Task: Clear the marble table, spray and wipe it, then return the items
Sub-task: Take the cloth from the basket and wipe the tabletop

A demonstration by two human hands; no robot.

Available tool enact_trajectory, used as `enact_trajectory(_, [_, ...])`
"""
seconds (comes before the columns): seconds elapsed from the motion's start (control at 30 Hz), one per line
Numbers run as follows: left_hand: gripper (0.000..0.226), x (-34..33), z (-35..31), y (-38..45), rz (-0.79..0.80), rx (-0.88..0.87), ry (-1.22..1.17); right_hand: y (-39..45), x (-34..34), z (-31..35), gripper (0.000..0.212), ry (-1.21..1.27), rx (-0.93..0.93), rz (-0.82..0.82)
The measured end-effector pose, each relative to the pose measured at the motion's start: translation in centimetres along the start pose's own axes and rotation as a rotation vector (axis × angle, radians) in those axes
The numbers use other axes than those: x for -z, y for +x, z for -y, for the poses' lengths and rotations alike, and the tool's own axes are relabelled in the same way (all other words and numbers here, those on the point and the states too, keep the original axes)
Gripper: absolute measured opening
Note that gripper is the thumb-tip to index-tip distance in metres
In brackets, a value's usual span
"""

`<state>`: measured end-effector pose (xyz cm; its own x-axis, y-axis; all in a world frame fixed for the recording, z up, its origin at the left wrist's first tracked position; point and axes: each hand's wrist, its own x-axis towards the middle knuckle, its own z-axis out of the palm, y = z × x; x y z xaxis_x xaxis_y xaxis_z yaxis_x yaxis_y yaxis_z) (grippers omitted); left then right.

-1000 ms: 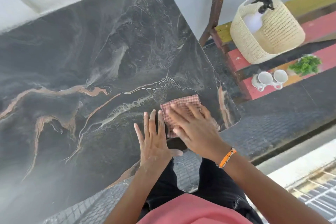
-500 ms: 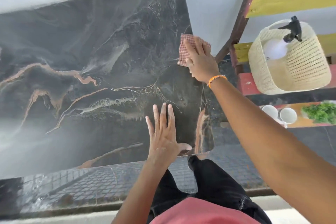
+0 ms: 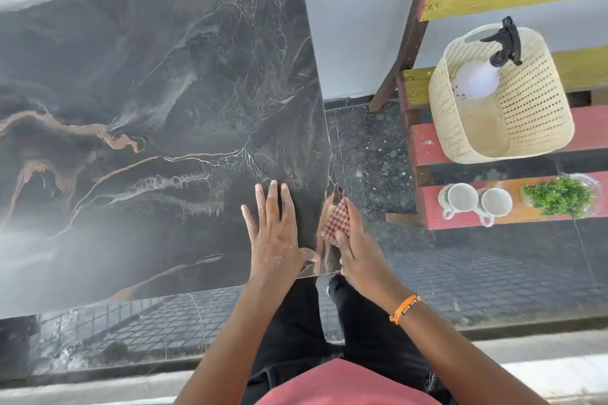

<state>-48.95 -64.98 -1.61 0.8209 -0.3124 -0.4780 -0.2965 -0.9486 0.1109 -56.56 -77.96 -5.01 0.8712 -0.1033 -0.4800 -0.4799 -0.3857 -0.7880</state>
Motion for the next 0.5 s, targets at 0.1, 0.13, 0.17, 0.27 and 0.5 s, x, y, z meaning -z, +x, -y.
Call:
enact_trajectory(0.1, [0.124,0.0,-0.1,0.0,0.015,-0.012,-0.001,2.6,-0.4,1.2,0.053,-0.069,-0.053,-0.128])
enact_trajectory(0.13, [0.125,0.0,0.0,0.0,-0.005,-0.027,-0.002,4.0,-0.2,1.9,0.051,-0.08,-0.069,-0.169])
enact_trajectory(0.17, [0.126,-0.1,0.1,0.0,-0.031,-0.04,-0.003,5.7,0.3,2.5,0.049,-0.072,-0.098,-0.186])
enact_trajectory(0.27, [0.125,0.3,0.1,0.1,0.005,-0.039,0.017,10.7,2.3,5.1,0.044,0.026,-0.155,-0.15])
enact_trajectory(0.5, [0.104,1.7,0.1,0.8,-0.06,-0.087,-0.268,17.0,7.0,7.9,0.037,0.328,-0.201,-0.273])
